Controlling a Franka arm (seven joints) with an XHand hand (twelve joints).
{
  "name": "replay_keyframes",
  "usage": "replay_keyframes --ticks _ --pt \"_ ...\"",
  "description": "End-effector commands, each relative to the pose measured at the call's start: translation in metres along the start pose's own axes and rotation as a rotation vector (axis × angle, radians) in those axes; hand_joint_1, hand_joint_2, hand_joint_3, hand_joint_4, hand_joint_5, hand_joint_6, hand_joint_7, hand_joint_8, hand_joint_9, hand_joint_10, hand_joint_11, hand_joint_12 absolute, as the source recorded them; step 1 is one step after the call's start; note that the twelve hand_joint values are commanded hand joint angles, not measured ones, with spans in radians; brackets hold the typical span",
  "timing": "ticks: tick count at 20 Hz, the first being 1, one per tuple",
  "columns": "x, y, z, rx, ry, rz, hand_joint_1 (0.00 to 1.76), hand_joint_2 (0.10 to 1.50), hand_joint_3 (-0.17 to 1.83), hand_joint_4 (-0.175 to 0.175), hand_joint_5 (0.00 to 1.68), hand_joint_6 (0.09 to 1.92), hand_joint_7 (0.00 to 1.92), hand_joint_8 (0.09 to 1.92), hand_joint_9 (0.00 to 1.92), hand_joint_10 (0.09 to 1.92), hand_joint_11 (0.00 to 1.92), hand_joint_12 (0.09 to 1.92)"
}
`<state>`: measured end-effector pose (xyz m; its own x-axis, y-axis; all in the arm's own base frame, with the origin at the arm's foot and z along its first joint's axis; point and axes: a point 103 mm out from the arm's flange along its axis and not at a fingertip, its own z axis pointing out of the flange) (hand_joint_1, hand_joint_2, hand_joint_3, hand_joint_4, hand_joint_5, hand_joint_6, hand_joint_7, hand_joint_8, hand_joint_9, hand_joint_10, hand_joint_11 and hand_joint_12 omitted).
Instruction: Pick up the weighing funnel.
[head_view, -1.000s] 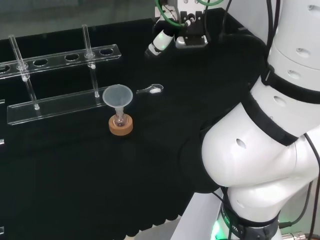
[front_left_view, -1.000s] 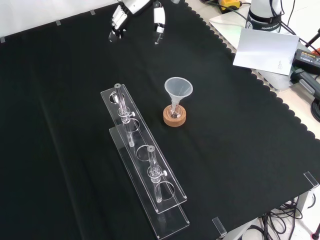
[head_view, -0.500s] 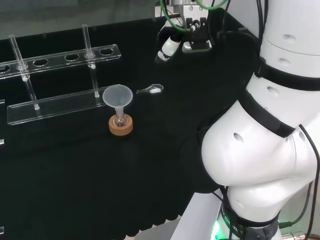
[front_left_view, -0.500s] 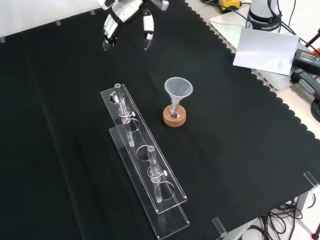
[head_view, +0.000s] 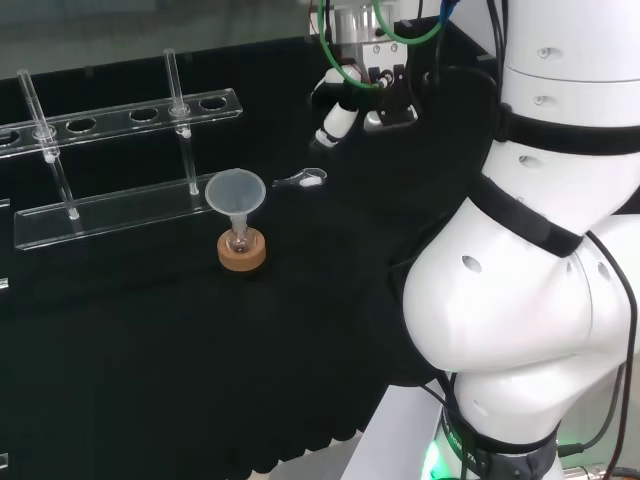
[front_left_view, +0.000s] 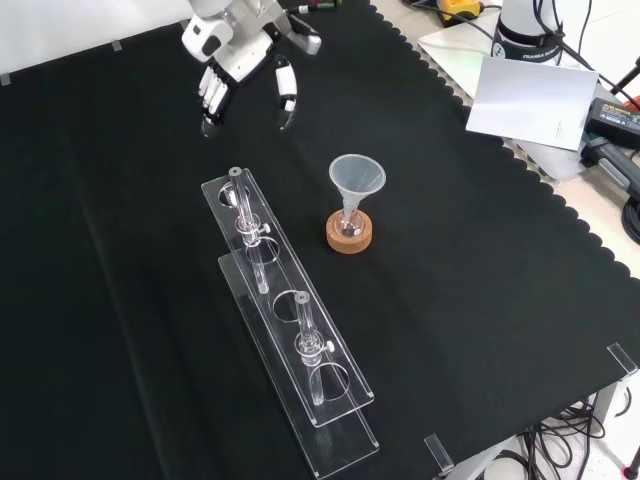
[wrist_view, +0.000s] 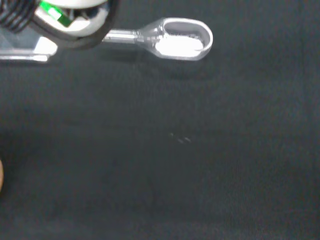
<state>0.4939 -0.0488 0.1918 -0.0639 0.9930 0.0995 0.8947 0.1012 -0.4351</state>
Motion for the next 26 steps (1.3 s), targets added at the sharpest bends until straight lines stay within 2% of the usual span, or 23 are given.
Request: replay_keyframes --ticks 1,5,14,18,26 --pt "-0.002 0.032 0.009 -0.022 -0.081 -0.054 0.88 0.57 0.52 -0.039 0.47 0.09 0.32 0.67 0.56 0.58 0.4 1.33" --pt "-0.006 0.045 0.015 -0.011 -0.106 -0.053 0.89 0.57 0.54 -0.033 0.5 0.09 0.34 0.66 0.58 0.57 0.4 1.33" --pt "-0.01 0.075 0.031 0.031 -0.155 -0.002 0.89 0.57 0.55 -0.026 0.56 0.09 0.38 0.67 0.61 0.57 0.41 1.32" --pt "-0.009 0.082 0.035 0.045 -0.203 0.013 0.89 0.57 0.56 -0.023 0.58 0.09 0.39 0.67 0.62 0.57 0.41 1.32" --pt "-0.009 0.091 0.044 0.063 -0.215 0.036 0.88 0.57 0.56 -0.011 0.61 0.09 0.34 0.65 0.56 0.55 0.36 1.33"
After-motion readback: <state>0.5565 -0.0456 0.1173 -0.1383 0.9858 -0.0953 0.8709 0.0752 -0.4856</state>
